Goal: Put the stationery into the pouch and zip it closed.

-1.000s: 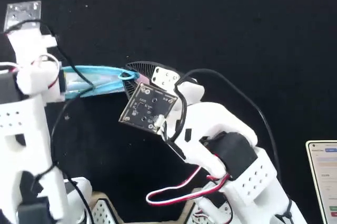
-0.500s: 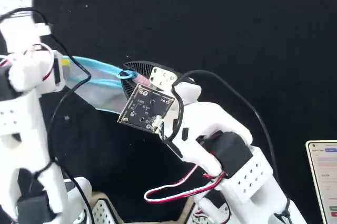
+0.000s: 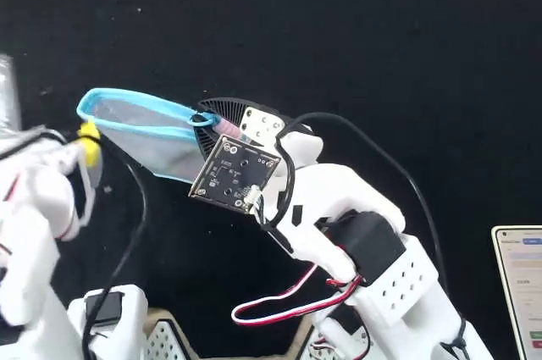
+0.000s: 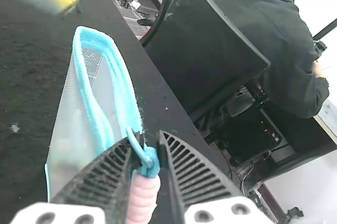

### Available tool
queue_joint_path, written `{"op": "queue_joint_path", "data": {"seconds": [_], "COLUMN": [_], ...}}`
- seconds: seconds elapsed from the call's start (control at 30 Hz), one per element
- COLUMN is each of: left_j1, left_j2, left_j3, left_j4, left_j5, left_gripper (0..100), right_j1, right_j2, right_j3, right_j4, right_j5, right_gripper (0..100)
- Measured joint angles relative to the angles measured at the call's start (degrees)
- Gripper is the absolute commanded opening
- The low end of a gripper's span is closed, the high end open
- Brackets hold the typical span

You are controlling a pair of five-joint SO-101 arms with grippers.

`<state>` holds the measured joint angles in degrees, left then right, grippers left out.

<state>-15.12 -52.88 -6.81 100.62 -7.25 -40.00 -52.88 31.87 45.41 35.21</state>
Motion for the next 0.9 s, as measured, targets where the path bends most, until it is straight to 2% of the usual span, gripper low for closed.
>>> {"op": "queue_joint_path", "data": {"seconds": [0.17, 0.27, 0.6, 0.67, 0.9], "left_j1": [3.1, 4.3, 3.3, 3.3, 3.3], "left_j2": [-9.3, -14.3, -27.9, -30.9, -36.8], "left_j3": [15.2, 22.6, 50.9, 54.9, 65.4], "left_j4": [0.0, -2.8, -28.3, -32.5, -47.9], "left_j5": [-7.1, -9.4, -9.9, -9.0, 1.5], "left_gripper": [18, 18, 18, 18, 18], "right_j1": [0.0, 0.0, 0.0, 0.0, 0.0], "right_j2": [0.0, 0.0, -0.1, -0.4, -6.9], "right_j3": [0.0, 0.0, 0.0, 0.0, 0.0], "right_j4": [0.0, 0.0, 4.7, 6.6, 14.6], "right_j5": [0.0, 0.0, 0.0, 0.0, 0.0], "right_gripper": [1.0, 1.0, 1.0, 1.0, 1.0]}}
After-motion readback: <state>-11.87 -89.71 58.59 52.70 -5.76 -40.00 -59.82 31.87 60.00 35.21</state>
